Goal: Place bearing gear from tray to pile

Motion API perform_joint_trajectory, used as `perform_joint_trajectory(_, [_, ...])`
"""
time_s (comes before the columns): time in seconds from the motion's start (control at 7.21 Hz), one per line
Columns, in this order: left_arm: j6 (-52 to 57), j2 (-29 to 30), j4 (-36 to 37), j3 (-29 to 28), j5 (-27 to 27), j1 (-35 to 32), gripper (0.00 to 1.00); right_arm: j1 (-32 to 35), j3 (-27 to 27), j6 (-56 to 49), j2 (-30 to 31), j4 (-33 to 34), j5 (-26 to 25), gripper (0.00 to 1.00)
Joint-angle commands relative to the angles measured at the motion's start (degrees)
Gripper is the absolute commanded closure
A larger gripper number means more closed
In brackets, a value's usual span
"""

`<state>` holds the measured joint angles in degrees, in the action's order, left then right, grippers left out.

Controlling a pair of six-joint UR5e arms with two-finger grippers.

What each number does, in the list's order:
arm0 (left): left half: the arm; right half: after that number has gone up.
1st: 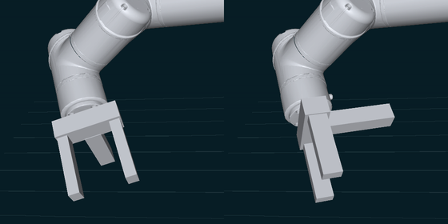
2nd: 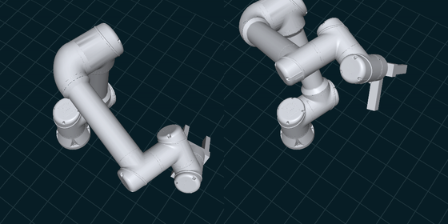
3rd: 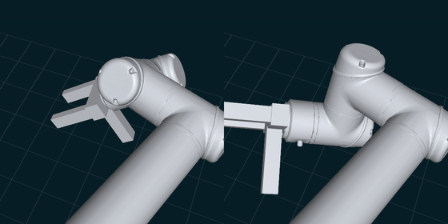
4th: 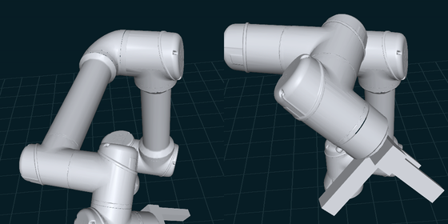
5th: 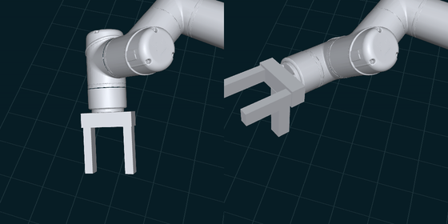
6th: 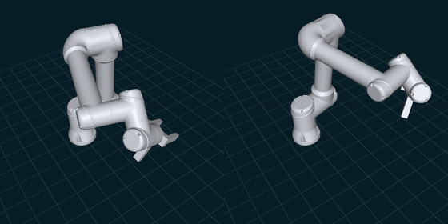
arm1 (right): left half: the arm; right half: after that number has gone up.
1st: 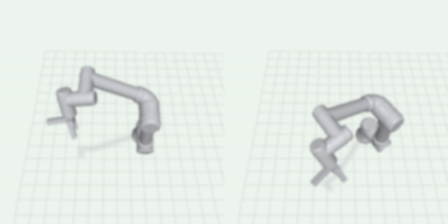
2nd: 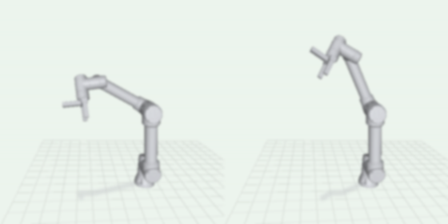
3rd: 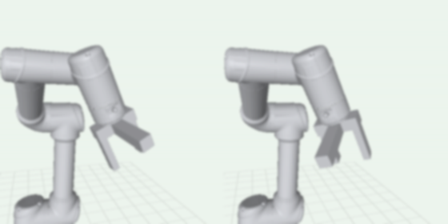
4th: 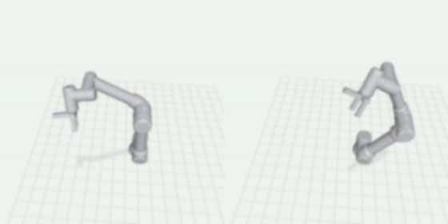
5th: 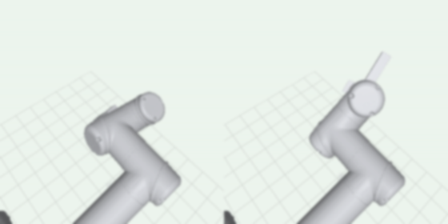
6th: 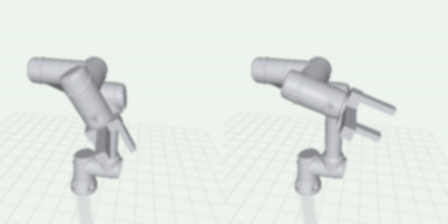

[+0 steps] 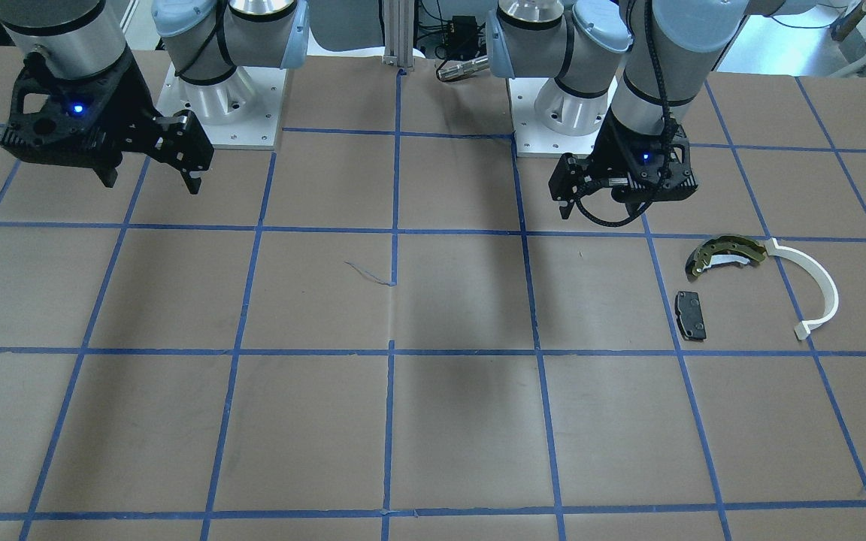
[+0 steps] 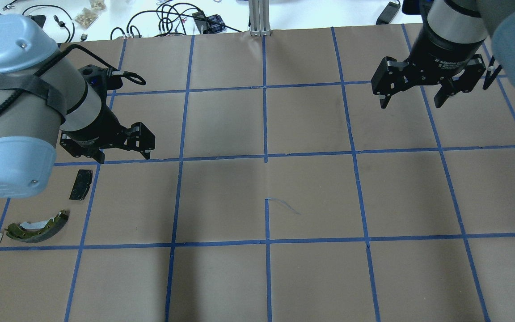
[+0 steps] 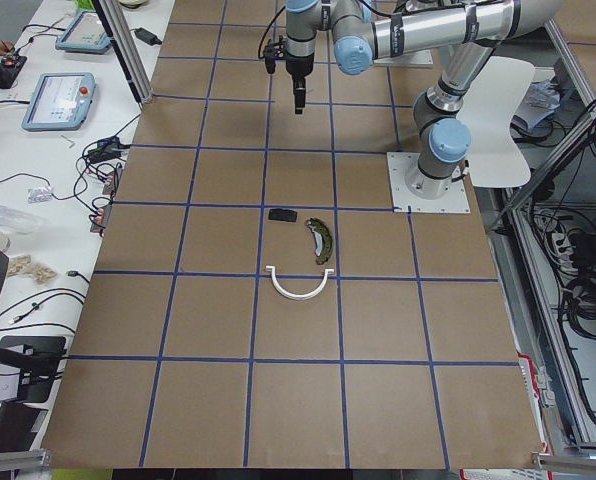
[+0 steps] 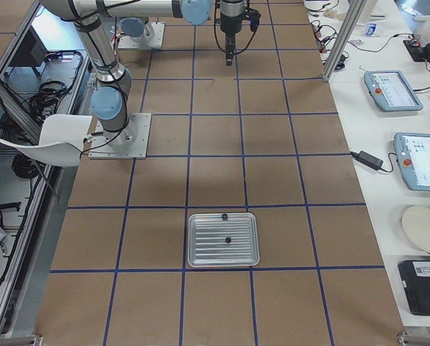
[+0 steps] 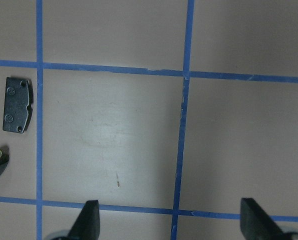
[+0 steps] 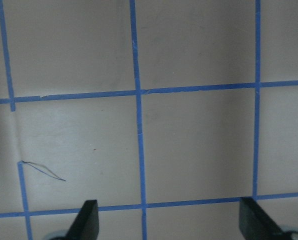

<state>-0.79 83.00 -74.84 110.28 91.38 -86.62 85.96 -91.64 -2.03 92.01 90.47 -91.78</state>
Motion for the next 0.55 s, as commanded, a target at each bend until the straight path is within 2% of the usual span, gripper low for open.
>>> perform_joint_trajectory(0.0, [0.0,-0.5,1.2,1.2,0.0,0.0,0.0,-14.2,-0.6,-19.4,-0.7,0.3,-0.2,0.0])
perform_joint_trajectory(0.14, [0.0,-0.6,1.3,1.5,0.0,0.0,0.0,-21.9,-0.4,-29.5,-4.1,0.9,-0.2,0.0])
perform_joint_trajectory(0.28, [0.0,-0.7,1.4,1.5,0.0,0.0,0.0,-30.1,0.1,-40.9,-9.0,5.9,-0.1,0.0])
perform_joint_trajectory(0.42, [0.0,-0.7,1.9,1.5,0.0,0.0,0.0,-36.5,1.3,-50.3,-14.1,14.6,-0.2,0.0])
